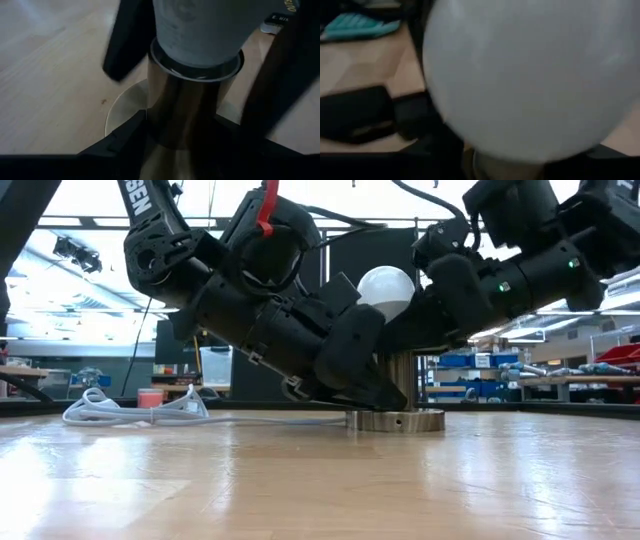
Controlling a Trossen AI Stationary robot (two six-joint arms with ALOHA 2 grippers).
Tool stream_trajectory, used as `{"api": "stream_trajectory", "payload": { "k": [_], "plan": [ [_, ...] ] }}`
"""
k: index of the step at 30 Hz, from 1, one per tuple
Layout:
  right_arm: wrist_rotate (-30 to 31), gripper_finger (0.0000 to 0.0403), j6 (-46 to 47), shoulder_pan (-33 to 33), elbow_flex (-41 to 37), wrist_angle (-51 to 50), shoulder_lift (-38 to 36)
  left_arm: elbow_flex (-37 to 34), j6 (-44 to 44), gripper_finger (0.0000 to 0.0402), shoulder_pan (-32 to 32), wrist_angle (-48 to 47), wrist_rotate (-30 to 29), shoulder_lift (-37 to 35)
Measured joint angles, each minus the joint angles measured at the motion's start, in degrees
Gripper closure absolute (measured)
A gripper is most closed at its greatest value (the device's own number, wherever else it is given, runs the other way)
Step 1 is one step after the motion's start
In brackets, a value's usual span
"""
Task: Screw lightbulb
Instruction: Insert the white lightbulb into the silver lamp
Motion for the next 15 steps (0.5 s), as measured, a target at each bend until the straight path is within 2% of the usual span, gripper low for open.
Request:
{"api": "stream_trajectory", "payload": {
  "k": [4, 8, 11, 15],
  "plan": [
    [-5.97, 0.0108, -0.17, -1.22, -1.19, -0.12, -0.79, 0.00, -0.02, 0.0189, -0.02, 0.09, 0.47, 0.05],
    [-7.33, 0.0055, -0.37, -1.45, -2.90, -0.63, -3.67, 0.00, -0.04, 0.0189, -0.02, 0.15, 0.20, 0.07],
    [-7.91, 0.0038, -1.63, -1.44, -5.31, -0.31, -7.62, 0.00, -0.15, 0.0189, 0.00, 0.18, -0.35, 0.07],
    [-9.75, 0.0039, -4.77, -1.72, -10.38, 0.10, -14.01, 0.00, -0.07, 0.0189, 0.11, 0.18, -0.75, 0.07]
  ]
}}
